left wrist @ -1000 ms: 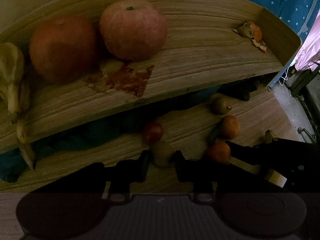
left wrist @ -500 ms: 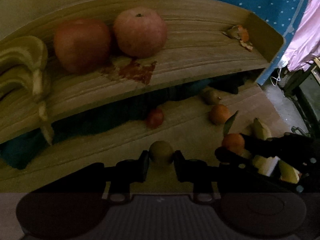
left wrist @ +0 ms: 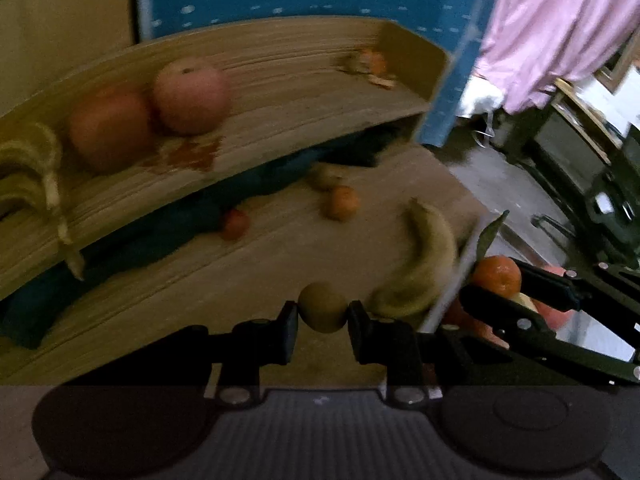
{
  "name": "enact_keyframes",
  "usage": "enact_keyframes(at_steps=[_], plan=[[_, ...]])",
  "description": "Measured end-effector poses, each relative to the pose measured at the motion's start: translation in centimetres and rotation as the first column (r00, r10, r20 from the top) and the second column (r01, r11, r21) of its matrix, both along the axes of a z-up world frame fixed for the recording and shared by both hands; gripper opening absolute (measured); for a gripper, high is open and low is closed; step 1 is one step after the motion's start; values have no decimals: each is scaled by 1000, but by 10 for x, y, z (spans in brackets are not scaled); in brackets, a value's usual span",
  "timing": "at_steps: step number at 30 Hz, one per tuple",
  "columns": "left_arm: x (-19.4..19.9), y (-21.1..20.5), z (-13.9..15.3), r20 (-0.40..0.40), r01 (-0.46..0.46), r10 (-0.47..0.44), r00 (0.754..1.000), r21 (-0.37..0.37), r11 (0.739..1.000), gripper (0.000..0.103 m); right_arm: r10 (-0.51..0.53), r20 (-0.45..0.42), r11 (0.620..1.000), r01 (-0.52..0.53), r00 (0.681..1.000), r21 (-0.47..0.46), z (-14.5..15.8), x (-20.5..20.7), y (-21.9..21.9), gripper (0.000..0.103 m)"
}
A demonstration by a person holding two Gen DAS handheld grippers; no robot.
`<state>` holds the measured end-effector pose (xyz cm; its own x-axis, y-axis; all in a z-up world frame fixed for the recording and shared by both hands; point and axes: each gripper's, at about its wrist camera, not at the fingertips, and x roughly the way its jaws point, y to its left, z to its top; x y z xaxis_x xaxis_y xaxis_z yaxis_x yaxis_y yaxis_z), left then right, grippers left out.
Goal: Organize fruits
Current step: 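Carry the held orange and kiwi over the silver tray and lower them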
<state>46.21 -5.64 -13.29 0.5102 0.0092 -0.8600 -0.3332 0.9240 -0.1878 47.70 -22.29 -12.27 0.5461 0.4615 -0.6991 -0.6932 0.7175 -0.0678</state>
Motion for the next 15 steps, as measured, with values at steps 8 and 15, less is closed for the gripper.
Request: enact_keyframes(at_steps=[8,15], plan=[[-4,-38,4,12,135,-135,991,-8,991,30,-148,2,989,148,989,-5,6,-29,-45,31],[-13,-71,-1,-2,233,-233,972,-16,972,30,-259,-21,966,258,966,-19,-1,-52,-80,31]])
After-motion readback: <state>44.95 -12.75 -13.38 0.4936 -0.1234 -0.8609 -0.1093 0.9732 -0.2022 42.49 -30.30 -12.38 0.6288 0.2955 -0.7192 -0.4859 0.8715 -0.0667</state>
